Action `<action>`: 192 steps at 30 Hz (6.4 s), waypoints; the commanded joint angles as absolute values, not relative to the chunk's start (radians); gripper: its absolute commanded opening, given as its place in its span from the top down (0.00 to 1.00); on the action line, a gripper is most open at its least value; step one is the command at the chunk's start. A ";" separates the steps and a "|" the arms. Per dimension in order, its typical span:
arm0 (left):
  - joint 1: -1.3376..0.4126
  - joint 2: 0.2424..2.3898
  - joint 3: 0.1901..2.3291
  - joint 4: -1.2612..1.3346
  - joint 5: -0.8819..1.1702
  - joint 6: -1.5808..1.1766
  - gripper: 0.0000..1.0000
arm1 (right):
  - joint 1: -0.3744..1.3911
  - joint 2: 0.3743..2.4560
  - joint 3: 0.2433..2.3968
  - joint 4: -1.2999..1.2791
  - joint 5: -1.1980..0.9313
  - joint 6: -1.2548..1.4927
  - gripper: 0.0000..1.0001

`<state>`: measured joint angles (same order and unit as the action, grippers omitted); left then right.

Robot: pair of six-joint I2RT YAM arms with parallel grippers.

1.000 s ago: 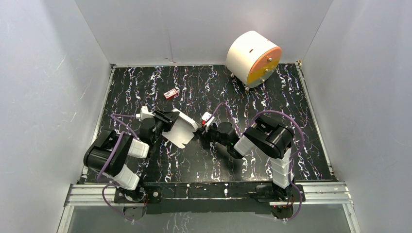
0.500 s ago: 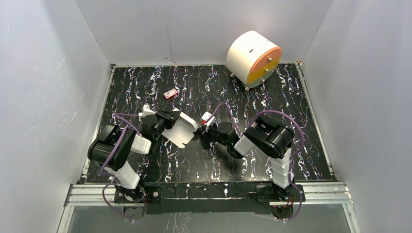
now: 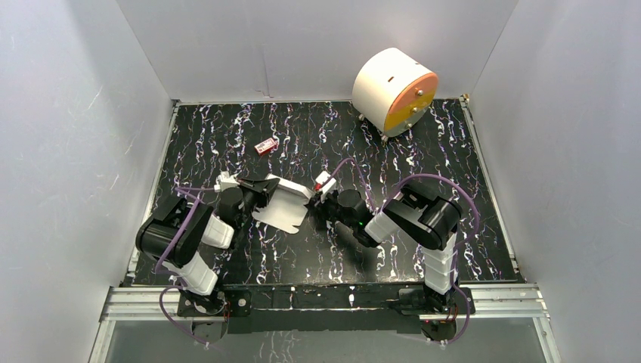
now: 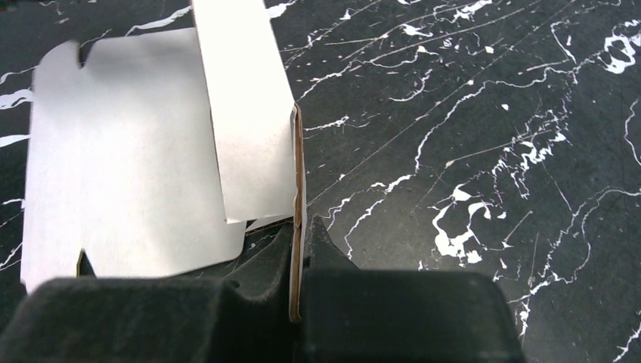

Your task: Fold the paper box

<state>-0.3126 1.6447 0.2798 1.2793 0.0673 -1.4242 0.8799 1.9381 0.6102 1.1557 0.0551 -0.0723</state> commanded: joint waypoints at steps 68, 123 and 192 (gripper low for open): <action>-0.433 1.677 0.220 1.481 -0.134 -1.432 0.79 | 0.870 2.019 0.612 1.259 -0.021 -0.107 1.00; -0.650 1.671 0.084 1.743 -0.380 -1.462 1.00 | 0.972 1.872 0.603 1.218 0.258 0.119 1.00; -0.819 1.695 0.063 1.801 -0.306 -1.509 1.00 | 0.996 1.802 0.683 1.028 0.261 -0.035 1.00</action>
<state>-0.7742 1.6764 0.0700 1.5677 -0.4217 -1.5330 0.9775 1.8599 0.6174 1.0180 0.2676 -0.0505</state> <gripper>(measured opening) 0.010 0.021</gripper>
